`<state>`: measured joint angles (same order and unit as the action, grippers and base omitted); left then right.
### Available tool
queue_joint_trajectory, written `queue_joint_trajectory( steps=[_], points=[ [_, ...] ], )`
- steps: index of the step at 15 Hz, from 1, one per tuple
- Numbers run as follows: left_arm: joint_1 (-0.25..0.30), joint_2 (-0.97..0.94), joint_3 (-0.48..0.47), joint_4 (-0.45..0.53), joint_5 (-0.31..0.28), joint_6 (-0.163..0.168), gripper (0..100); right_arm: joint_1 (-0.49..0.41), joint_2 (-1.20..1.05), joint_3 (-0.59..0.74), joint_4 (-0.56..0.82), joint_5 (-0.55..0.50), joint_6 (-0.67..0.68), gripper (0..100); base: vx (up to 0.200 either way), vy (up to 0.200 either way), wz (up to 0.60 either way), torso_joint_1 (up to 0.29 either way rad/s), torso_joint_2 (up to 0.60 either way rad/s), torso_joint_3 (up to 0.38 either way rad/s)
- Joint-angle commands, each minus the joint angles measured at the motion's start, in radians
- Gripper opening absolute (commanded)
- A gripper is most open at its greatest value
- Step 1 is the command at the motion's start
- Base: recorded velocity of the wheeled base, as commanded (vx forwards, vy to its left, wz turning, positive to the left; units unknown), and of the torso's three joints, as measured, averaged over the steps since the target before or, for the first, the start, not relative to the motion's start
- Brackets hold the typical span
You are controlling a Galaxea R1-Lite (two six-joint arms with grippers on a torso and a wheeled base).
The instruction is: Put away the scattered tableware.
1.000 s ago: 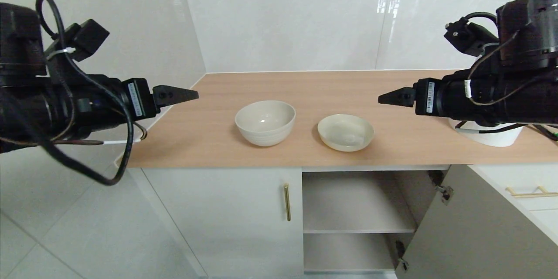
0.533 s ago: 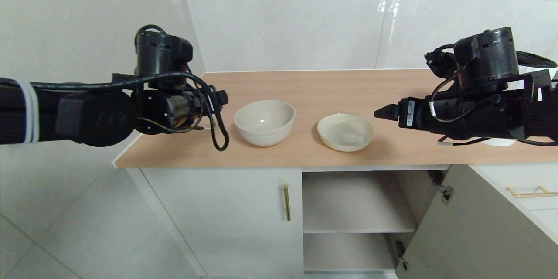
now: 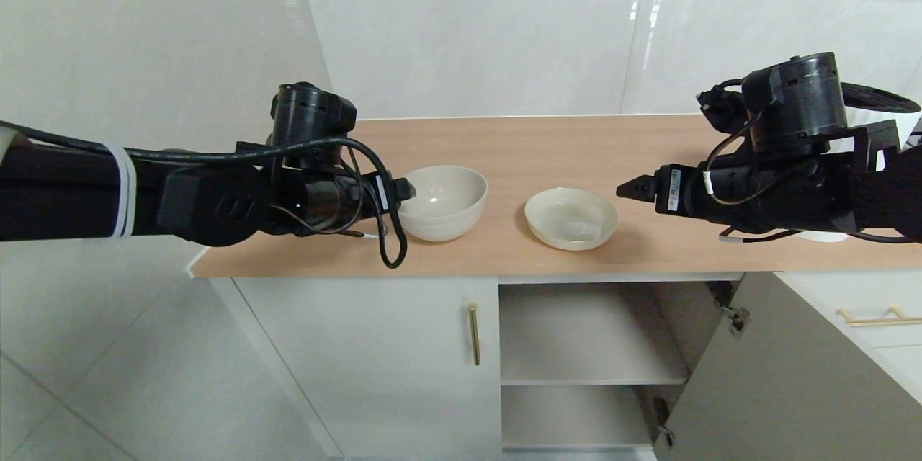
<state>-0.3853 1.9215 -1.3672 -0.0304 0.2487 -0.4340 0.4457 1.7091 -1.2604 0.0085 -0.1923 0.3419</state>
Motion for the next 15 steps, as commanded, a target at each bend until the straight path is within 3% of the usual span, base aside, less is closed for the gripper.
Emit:
queue_joint_trajectory(
  steps=[1,3,4,9,15],
  points=[
    [0.002,0.031,-0.013,0.000,0.000,-0.008,100,0.001,-0.006,-0.002,-0.001,-0.004,0.000,100,0.000,0.000,0.00,0.000,0.00,0.000],
    [0.002,0.027,-0.013,0.001,0.000,-0.017,100,0.001,-0.008,-0.002,-0.001,-0.006,0.000,100,0.000,0.000,0.00,0.000,0.00,0.000],
    [0.002,0.025,-0.013,0.001,0.000,-0.017,0,0.001,-0.008,-0.001,-0.001,-0.006,0.000,100,0.000,0.000,0.00,0.000,0.00,0.000],
    [-0.018,0.022,0.002,0.000,-0.002,-0.017,0,0.007,-0.017,0.001,-0.001,-0.006,0.002,100,0.000,0.000,0.00,0.000,0.00,0.000],
    [-0.023,-0.171,0.085,-0.002,-0.006,-0.011,0,0.014,0.009,-0.014,0.002,-0.007,0.000,100,0.000,0.000,0.00,0.000,0.00,0.000]
  ],
)
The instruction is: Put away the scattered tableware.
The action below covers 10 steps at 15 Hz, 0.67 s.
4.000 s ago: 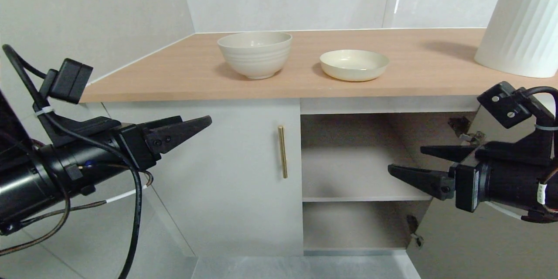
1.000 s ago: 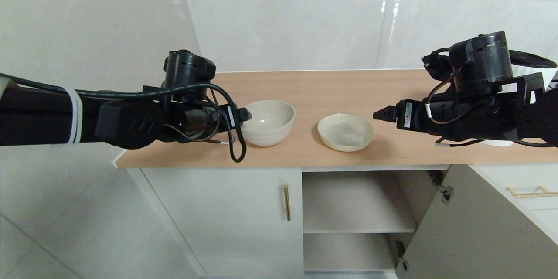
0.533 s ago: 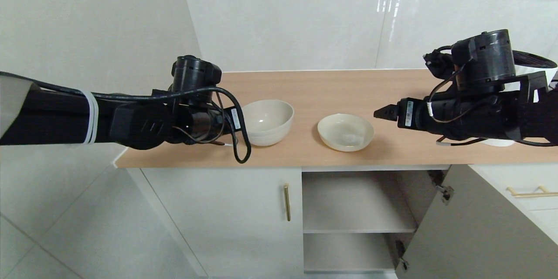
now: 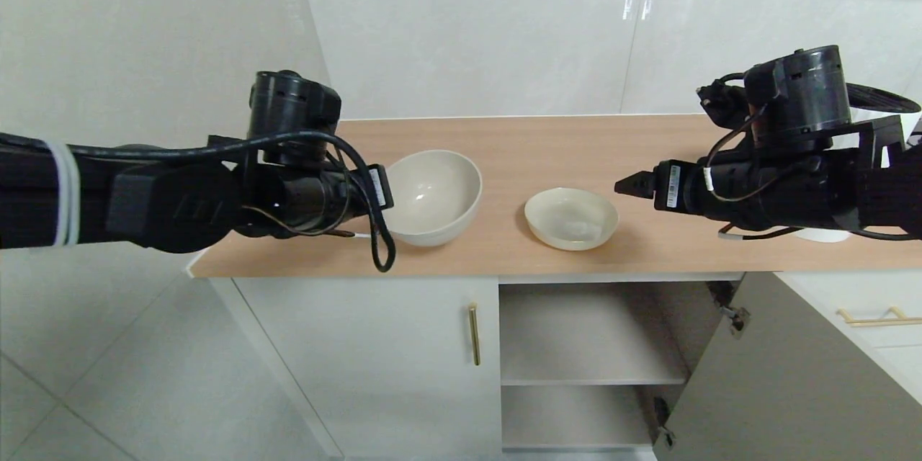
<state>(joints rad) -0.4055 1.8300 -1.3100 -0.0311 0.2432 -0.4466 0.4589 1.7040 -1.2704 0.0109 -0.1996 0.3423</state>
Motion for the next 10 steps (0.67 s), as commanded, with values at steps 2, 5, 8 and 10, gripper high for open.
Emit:
queue_joint_trajectory(
  steps=[2,5,8,10],
  points=[
    [-0.004,-0.169,0.066,-0.003,-0.041,0.002,0,0.001,0.115,-0.052,0.023,-0.060,0.000,100,0.000,0.000,0.00,0.000,0.00,0.000],
    [-0.004,-0.241,0.120,-0.038,-0.097,0.023,0,0.006,0.218,-0.099,0.023,-0.138,0.029,100,0.000,0.000,0.00,0.000,0.00,0.000],
    [-0.004,-0.253,0.137,-0.066,-0.102,0.037,0,0.006,0.275,-0.125,0.021,-0.153,0.044,100,0.000,0.000,0.00,0.000,0.00,0.000],
    [-0.004,-0.253,0.137,-0.066,-0.102,0.037,0,0.006,0.286,-0.132,0.017,-0.153,0.056,100,0.000,0.000,0.00,0.000,0.00,0.000]
  ],
)
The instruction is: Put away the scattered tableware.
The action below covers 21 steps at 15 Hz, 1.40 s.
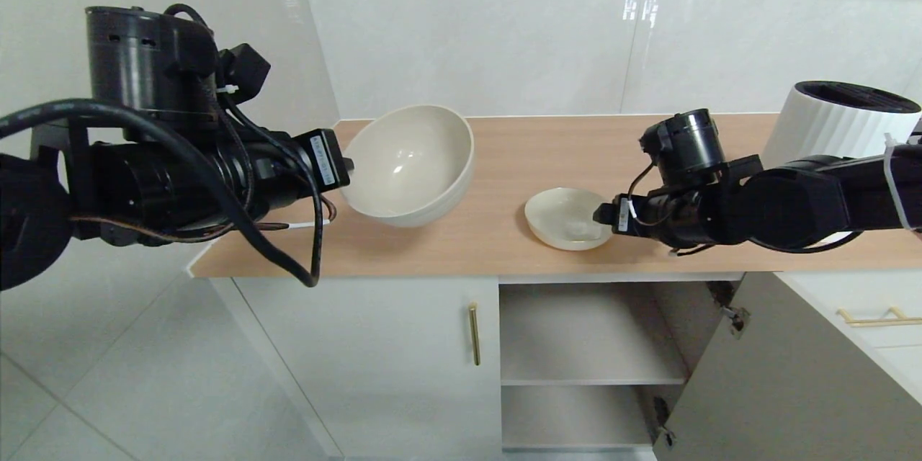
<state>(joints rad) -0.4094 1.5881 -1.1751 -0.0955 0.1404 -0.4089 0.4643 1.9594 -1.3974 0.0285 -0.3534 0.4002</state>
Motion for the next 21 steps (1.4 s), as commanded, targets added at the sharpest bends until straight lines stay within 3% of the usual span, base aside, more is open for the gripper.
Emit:
queue_joint_trajectory(
  steps=[1,4,5,15,19,21],
  points=[
    [0.000,-0.011,0.002,-0.001,0.001,-0.001,0,0.001,0.033,-0.011,-0.001,0.001,0.006,100,0.000,0.000,0.00,0.000,0.00,0.000],
    [0.000,-0.011,0.002,-0.001,0.001,-0.001,0,-0.001,0.033,-0.015,-0.001,-0.001,0.014,100,0.000,0.000,0.00,0.000,0.00,0.000],
    [-0.002,-0.011,0.002,-0.001,0.001,-0.001,0,-0.001,0.033,-0.015,-0.001,-0.001,0.015,0,0.000,0.000,0.00,0.000,0.00,0.000],
    [0.000,-0.011,0.003,0.000,0.002,0.001,0,0.001,-0.063,-0.017,0.008,0.031,0.068,0,0.000,0.000,0.00,0.000,0.00,0.000],
    [0.000,-0.085,0.111,0.002,0.001,0.084,0,0.001,-0.298,0.077,0.177,0.202,0.065,0,0.000,0.000,0.00,0.000,0.00,0.000],
    [-0.008,-0.126,0.166,0.003,0.001,0.085,0,0.001,-0.372,0.109,0.251,0.251,0.065,0,0.000,0.000,0.00,0.000,0.00,0.000]
  ],
)
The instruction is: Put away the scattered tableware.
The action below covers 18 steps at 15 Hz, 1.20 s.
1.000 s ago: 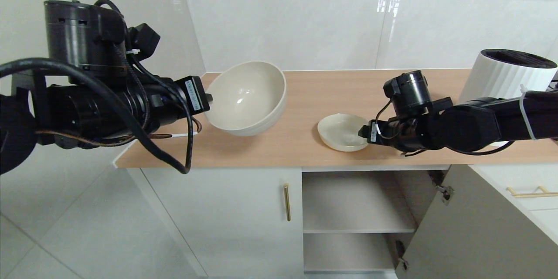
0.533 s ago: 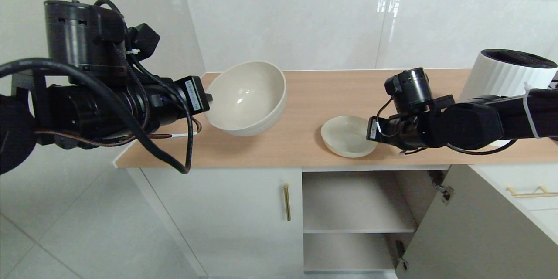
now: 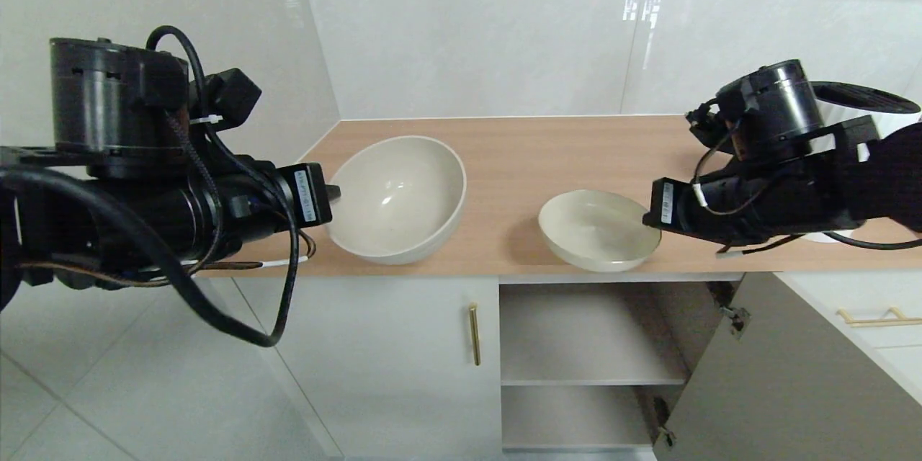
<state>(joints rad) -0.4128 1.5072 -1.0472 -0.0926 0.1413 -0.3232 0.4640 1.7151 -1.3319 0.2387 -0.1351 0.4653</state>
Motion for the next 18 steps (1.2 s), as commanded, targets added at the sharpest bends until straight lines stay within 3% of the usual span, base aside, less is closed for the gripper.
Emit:
queue_joint_trajectory(
  steps=[1,7,11,18],
  points=[
    [-0.004,-0.068,0.062,0.001,0.001,-0.002,0,0.001,-0.158,0.085,0.056,0.042,-0.002,0,0.000,0.000,0.00,0.000,0.00,0.000],
    [-0.052,-0.177,0.231,0.008,0.003,-0.014,0,0.013,-0.330,0.319,0.056,0.083,-0.004,0,-0.033,0.000,0.00,0.000,0.00,0.001],
    [-0.052,-0.167,0.234,0.042,0.003,-0.027,0,0.004,-0.305,0.356,0.040,0.077,-0.001,0,-0.200,0.000,0.00,0.006,0.00,-0.001],
    [-0.054,-0.133,0.234,0.042,0.001,-0.027,0,-0.025,-0.233,0.379,-0.029,0.074,-0.004,0,0.000,0.000,0.00,0.000,0.00,0.000]
  ],
)
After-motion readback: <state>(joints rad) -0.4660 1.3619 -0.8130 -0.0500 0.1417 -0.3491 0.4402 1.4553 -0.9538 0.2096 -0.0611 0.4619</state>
